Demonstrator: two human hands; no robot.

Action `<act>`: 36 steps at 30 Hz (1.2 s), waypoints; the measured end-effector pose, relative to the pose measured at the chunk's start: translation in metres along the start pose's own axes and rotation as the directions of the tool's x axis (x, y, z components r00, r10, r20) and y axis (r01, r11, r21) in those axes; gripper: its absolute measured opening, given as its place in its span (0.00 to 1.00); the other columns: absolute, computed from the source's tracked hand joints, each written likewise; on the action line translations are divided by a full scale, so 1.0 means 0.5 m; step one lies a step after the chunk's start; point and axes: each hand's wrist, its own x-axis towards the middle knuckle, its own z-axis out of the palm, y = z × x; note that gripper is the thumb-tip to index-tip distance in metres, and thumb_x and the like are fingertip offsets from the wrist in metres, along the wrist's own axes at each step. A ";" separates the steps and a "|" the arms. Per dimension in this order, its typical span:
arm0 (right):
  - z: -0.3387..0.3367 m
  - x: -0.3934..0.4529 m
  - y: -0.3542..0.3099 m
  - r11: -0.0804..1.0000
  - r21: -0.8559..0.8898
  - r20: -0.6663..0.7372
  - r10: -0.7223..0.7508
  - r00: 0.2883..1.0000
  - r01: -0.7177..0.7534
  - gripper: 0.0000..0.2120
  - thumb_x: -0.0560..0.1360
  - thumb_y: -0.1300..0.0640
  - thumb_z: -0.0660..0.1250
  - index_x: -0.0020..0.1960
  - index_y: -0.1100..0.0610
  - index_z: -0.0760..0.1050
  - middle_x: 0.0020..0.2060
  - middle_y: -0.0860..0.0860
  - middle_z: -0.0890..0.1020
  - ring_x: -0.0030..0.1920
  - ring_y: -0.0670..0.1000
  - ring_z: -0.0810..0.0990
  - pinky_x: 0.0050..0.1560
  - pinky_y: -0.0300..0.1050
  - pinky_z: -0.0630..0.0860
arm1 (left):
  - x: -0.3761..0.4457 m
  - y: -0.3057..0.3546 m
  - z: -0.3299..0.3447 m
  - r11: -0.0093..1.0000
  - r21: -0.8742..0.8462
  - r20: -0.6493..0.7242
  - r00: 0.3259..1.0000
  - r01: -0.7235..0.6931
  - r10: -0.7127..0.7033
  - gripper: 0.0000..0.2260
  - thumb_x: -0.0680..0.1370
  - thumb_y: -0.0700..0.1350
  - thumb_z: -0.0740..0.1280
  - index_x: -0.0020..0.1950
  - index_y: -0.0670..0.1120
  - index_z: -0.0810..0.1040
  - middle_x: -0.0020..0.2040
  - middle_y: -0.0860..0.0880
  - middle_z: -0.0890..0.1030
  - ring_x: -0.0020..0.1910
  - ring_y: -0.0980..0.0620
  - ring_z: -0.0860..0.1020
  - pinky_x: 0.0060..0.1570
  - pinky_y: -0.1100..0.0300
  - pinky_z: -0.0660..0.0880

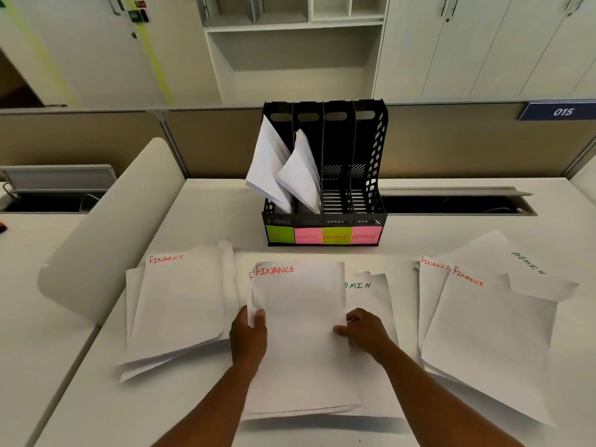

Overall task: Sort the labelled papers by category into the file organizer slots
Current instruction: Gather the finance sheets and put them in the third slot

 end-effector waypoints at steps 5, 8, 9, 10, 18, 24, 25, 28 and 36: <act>-0.005 -0.014 -0.023 0.972 0.226 0.184 -0.108 0.977 0.065 0.25 0.66 0.43 0.76 0.57 0.54 0.75 0.48 0.50 0.82 0.47 0.51 0.81 0.45 0.43 0.79 | 0.033 0.009 -0.027 0.983 -0.175 -0.003 0.998 -0.058 0.059 0.10 0.81 0.47 0.61 0.58 0.44 0.76 0.49 0.44 0.80 0.51 0.42 0.80 0.44 0.59 0.78; 0.000 -0.019 -0.034 0.949 0.299 0.271 -0.180 0.946 0.095 0.21 0.70 0.48 0.74 0.61 0.51 0.77 0.52 0.48 0.83 0.50 0.50 0.82 0.43 0.40 0.78 | 0.047 0.025 -0.036 0.973 -0.228 0.011 0.999 -0.037 0.041 0.08 0.82 0.48 0.60 0.57 0.48 0.76 0.49 0.47 0.81 0.51 0.43 0.80 0.45 0.58 0.78; 0.003 -0.018 -0.035 0.943 0.318 0.264 -0.184 0.947 0.095 0.20 0.70 0.50 0.74 0.61 0.52 0.77 0.52 0.48 0.84 0.50 0.50 0.82 0.44 0.40 0.78 | 0.051 0.030 -0.039 0.977 -0.207 0.008 0.999 -0.050 0.053 0.10 0.82 0.50 0.59 0.57 0.48 0.76 0.50 0.47 0.81 0.51 0.43 0.79 0.49 0.55 0.79; 0.006 -0.015 -0.037 0.937 0.337 0.242 -0.178 0.954 0.089 0.19 0.71 0.51 0.74 0.60 0.52 0.78 0.52 0.49 0.84 0.50 0.51 0.82 0.47 0.42 0.79 | 0.055 0.034 -0.047 0.985 -0.150 -0.006 0.996 -0.090 0.091 0.12 0.82 0.52 0.59 0.58 0.48 0.76 0.52 0.48 0.81 0.52 0.45 0.79 0.53 0.52 0.79; -0.003 0.013 -0.014 0.947 0.321 0.023 0.019 1.000 -0.025 0.10 0.71 0.60 0.71 0.51 0.57 0.80 0.42 0.51 0.83 0.41 0.51 0.80 0.36 0.40 0.75 | 0.088 -0.028 -0.161 0.629 0.651 0.199 0.895 -0.426 0.400 0.28 0.72 0.67 0.64 0.66 0.52 0.71 0.64 0.51 0.74 0.63 0.48 0.73 0.60 0.50 0.73; -0.001 0.020 -0.003 0.954 0.293 0.048 0.054 0.997 -0.066 0.13 0.70 0.60 0.73 0.54 0.59 0.79 0.48 0.55 0.82 0.47 0.57 0.81 0.46 0.46 0.78 | 0.087 -0.075 -0.184 0.573 0.761 0.167 0.945 -0.304 0.281 0.22 0.74 0.56 0.67 0.66 0.52 0.70 0.64 0.50 0.74 0.63 0.48 0.72 0.62 0.50 0.69; 0.000 0.019 -0.004 0.956 0.286 0.046 0.056 0.997 -0.067 0.13 0.70 0.60 0.73 0.54 0.59 0.79 0.48 0.55 0.82 0.48 0.57 0.80 0.47 0.47 0.78 | 0.085 -0.072 -0.181 0.581 0.767 0.132 0.953 -0.271 0.271 0.20 0.75 0.53 0.66 0.66 0.51 0.71 0.63 0.50 0.75 0.62 0.48 0.73 0.61 0.50 0.69; 0.004 0.016 -0.007 0.958 0.281 0.037 0.052 0.998 -0.060 0.14 0.70 0.59 0.73 0.54 0.59 0.78 0.48 0.55 0.81 0.48 0.57 0.80 0.48 0.48 0.77 | 0.080 -0.063 -0.174 0.604 0.761 0.090 0.960 -0.239 0.267 0.15 0.77 0.44 0.65 0.63 0.52 0.73 0.56 0.51 0.80 0.58 0.48 0.76 0.59 0.51 0.69; 0.004 0.012 -0.012 0.962 0.267 0.040 0.042 0.998 -0.052 0.09 0.70 0.60 0.72 0.49 0.55 0.78 0.46 0.54 0.82 0.45 0.55 0.80 0.46 0.47 0.77 | 0.071 0.009 -0.128 0.721 0.462 0.027 0.821 -0.516 0.571 0.06 0.77 0.44 0.69 0.53 0.46 0.79 0.50 0.49 0.83 0.48 0.49 0.80 0.54 0.55 0.75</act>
